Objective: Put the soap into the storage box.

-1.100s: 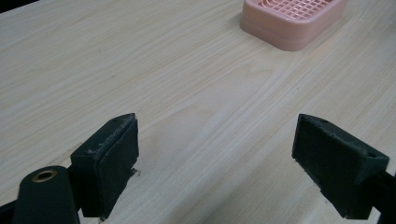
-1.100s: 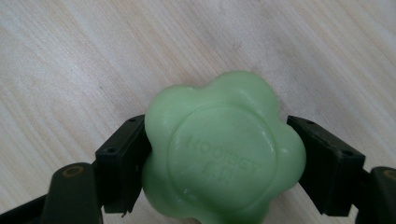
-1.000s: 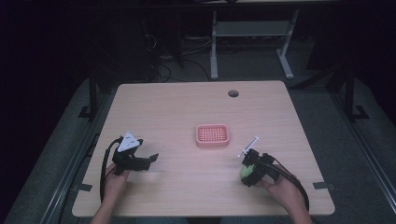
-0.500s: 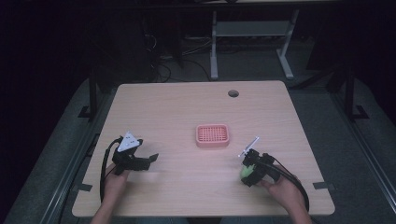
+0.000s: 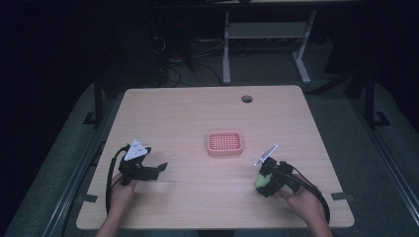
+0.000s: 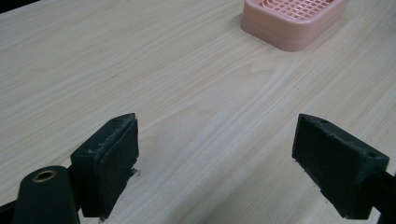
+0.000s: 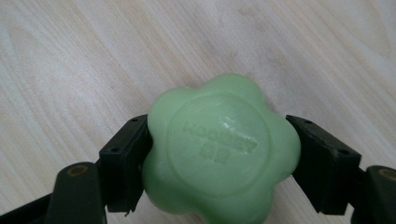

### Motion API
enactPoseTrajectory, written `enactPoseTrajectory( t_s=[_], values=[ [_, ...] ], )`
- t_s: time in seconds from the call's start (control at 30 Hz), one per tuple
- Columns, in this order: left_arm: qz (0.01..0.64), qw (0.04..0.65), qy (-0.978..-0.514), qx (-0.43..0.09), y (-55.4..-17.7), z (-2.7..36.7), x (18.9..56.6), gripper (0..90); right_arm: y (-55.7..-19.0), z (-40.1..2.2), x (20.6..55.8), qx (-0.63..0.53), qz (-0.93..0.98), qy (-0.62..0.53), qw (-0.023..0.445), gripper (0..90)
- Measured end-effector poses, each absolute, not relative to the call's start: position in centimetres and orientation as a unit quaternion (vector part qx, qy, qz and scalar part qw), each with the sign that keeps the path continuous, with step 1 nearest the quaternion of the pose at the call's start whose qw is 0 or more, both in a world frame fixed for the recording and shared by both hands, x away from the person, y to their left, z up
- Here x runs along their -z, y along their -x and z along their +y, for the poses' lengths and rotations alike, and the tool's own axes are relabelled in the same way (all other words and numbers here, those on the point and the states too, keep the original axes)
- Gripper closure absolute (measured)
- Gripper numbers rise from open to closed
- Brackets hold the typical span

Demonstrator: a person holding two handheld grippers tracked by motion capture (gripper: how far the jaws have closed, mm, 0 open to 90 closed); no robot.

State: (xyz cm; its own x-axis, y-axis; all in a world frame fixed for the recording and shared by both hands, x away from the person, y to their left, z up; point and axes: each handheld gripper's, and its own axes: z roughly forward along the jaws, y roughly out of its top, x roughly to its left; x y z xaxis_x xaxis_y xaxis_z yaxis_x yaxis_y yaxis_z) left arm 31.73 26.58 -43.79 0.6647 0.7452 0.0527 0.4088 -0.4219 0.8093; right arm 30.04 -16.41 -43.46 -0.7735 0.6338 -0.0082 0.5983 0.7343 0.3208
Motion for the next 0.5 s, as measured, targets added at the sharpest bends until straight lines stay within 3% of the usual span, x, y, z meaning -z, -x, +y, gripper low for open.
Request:
enactPoseTrajectory(
  t_s=[0.5],
  values=[
    [0.353,0.406,-0.817,-0.208,-31.72,26.58,43.79,14.4,-29.69,-17.11,42.61,-0.187,0.922,-0.333,0.06,26.0]
  ],
)
